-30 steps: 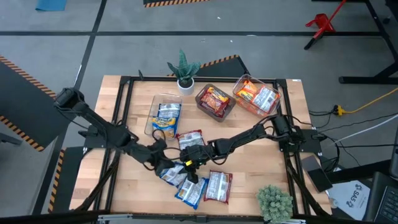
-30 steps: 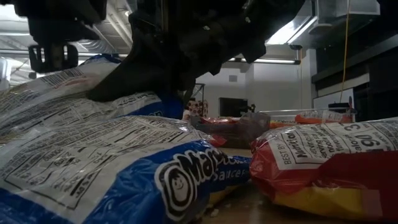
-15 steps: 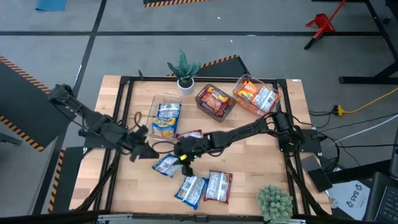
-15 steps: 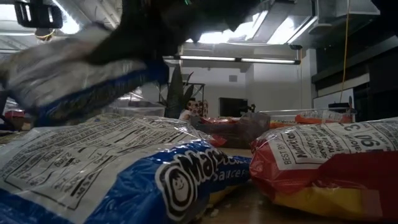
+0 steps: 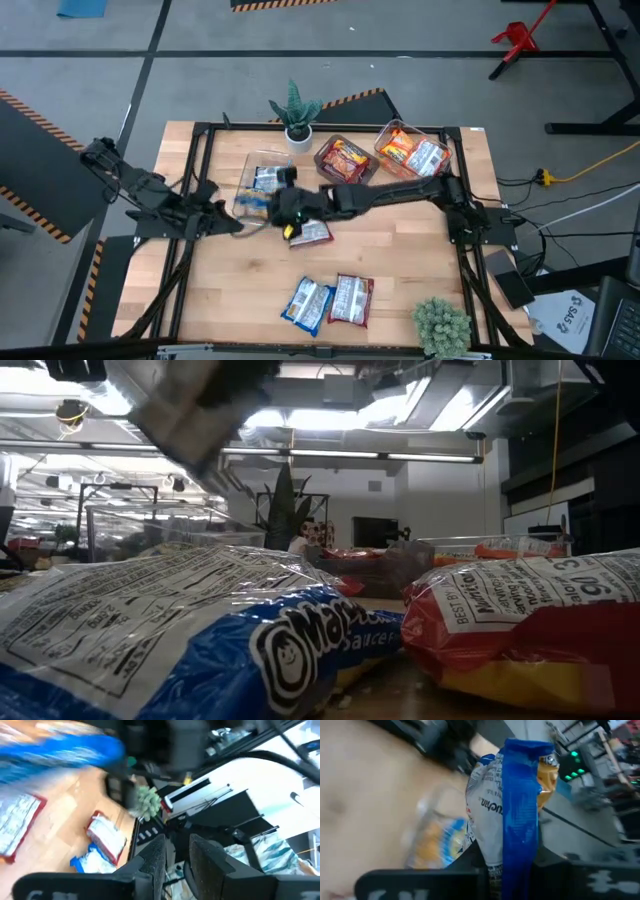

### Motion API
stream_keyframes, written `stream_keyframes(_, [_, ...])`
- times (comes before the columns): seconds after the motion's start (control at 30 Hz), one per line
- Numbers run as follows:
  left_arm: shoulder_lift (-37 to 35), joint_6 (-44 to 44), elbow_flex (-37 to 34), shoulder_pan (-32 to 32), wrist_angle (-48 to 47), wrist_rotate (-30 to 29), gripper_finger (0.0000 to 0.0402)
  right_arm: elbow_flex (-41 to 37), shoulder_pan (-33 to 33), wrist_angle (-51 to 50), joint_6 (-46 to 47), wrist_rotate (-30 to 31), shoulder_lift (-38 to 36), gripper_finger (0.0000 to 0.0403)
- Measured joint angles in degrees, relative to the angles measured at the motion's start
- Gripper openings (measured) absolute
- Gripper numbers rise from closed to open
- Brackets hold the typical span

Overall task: Sort Maruchan noodles
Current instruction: Put the blue noodle pack into the left transparent bin

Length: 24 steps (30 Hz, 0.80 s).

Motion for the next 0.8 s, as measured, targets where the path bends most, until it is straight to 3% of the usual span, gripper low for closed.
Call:
stream_keyframes(0.17, [-3.87, 2.39, -0.02, 0.0, 0.1, -0.51, 0.0082, -0.04, -5.28, 0.06, -9.1, -2.64, 0.76, 0.0041])
stream_keyframes(0.33, [-6.85, 4.61, -0.02, -0.01, 0.11, -1.4, 0.0082, -0.09, -10.21, 0.53, -24.03, -3.96, 1.6, 0.0043])
stream_keyframes(0.47, [-8.21, 6.54, -0.02, 0.0, -0.01, -1.97, 0.0082, 0.03, -13.18, 0.99, -33.56, -8.34, 2.09, 0.0043])
stream_keyframes(0.8, [-8.96, 6.63, -0.02, -0.01, -5.43, -4.25, 0.0082, -0.07, -13.38, 1.81, -53.42, -12.96, 6.12, 0.0044])
